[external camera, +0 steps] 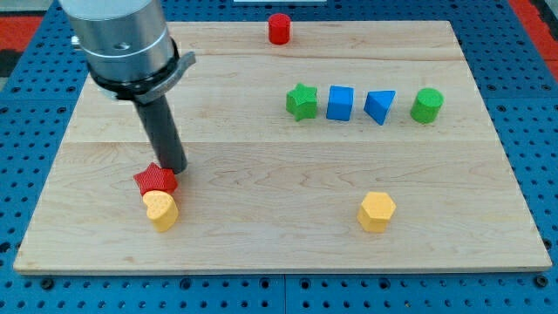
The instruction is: Push the yellow hexagon towards the yellow heart
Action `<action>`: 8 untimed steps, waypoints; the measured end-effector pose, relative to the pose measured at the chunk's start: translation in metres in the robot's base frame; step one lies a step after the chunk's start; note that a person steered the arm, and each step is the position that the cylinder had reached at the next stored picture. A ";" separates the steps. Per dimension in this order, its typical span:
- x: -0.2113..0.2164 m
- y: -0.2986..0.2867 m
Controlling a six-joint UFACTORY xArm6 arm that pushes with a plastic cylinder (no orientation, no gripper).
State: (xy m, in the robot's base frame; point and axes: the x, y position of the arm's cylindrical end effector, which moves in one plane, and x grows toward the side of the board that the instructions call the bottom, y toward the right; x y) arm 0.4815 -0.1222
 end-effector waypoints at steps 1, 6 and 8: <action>-0.006 0.063; 0.016 0.232; 0.051 0.296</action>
State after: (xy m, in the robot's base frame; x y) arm 0.5323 0.1740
